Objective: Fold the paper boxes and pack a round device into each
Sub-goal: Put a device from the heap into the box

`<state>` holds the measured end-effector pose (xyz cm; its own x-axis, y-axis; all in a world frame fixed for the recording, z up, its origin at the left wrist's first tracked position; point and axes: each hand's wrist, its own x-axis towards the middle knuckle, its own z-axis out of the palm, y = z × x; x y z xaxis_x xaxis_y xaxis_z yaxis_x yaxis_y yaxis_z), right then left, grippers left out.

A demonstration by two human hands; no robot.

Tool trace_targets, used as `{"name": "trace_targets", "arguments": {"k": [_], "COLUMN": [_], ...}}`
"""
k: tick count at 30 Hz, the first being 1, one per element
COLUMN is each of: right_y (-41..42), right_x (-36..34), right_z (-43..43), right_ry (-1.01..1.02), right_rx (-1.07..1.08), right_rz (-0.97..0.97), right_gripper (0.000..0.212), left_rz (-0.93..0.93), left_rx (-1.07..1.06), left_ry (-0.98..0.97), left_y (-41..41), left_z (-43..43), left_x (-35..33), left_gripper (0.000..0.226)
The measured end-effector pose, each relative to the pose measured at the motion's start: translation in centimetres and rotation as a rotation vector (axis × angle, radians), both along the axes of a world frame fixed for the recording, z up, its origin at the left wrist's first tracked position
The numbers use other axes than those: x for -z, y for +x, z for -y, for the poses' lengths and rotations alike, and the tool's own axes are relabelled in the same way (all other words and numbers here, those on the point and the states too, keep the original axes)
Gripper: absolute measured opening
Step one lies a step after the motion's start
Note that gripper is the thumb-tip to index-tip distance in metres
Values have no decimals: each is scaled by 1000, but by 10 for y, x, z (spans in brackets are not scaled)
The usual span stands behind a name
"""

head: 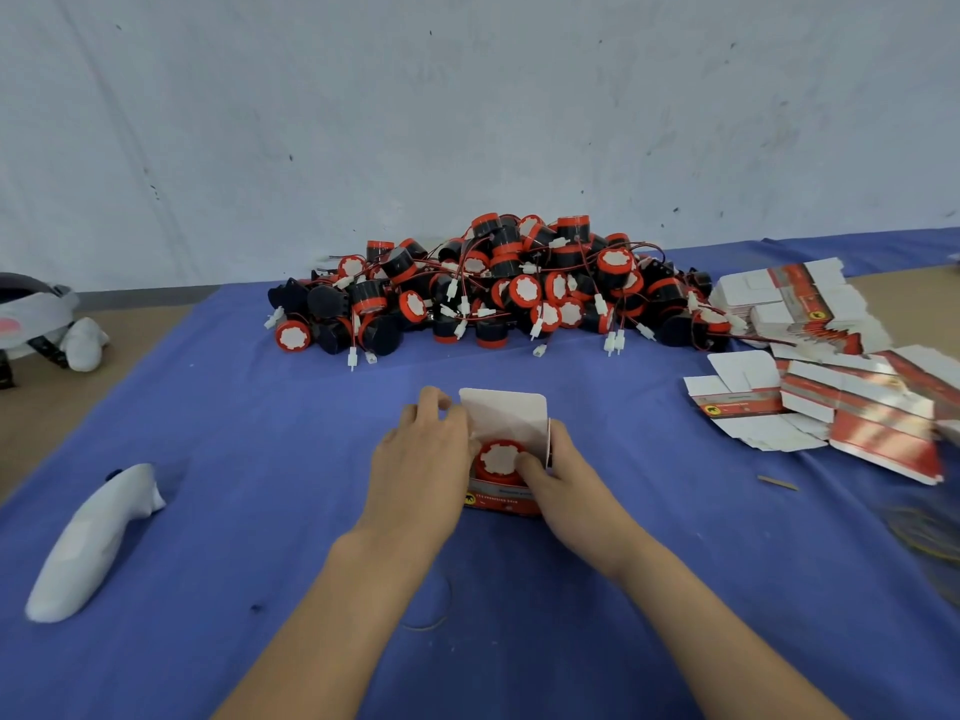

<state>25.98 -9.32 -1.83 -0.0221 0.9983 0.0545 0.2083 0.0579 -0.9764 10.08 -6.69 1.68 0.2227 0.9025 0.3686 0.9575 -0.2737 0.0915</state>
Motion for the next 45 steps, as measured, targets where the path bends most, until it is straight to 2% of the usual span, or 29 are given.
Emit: {"name": "trace_targets", "arguments": {"k": [3,10,13,17,20,23,26,29,31,33,40,43,45], "right_y": [1,2,2,0,-1,-2,-2,-1,-1,-1,-8,-12,-15], "right_x": [0,-2,-2,-2,0,-1,-2,-3,-4,-3,2,2,1], "right_z": [1,3,3,3,3,4,6,6,5,3,-5,-4,-3], "right_ry": [6,23,25,25,27,29,35,37,36,29,45,38,38], "right_rx": [-9,-41,-34,-9,-7,-10,-34,-46,-47,-33,46,37,33], "right_rz": [4,33,30,32,38,44,54,51,46,43,75,99,127], "right_gripper": [27,38,41,35,31,32,37,40,42,42,41,40,38], "left_rz": [-87,-291,-269,-100,-49,-136,-252,-280,-270,-247,-191,-272,-364], "left_rx": [-18,12,-16,-27,-52,-76,-48,-8,22,44,82,5,-62], "left_ry": [-6,-166,-142,-56,-19,-52,-186,-321,-343,-331,-97,-79,-115], "left_y": [5,6,9,11,9,8,5,4,4,1,-20,-20,-18], "left_z": [3,-5,-3,4,5,3,-5,-11,-11,-6,11,19,26], "left_x": [1,-11,-11,-4,-2,-4,-11,-20,-23,-22,-2,0,0], "left_gripper": [14,31,31,26,22,25,33,33,32,36,38,46,42]}}
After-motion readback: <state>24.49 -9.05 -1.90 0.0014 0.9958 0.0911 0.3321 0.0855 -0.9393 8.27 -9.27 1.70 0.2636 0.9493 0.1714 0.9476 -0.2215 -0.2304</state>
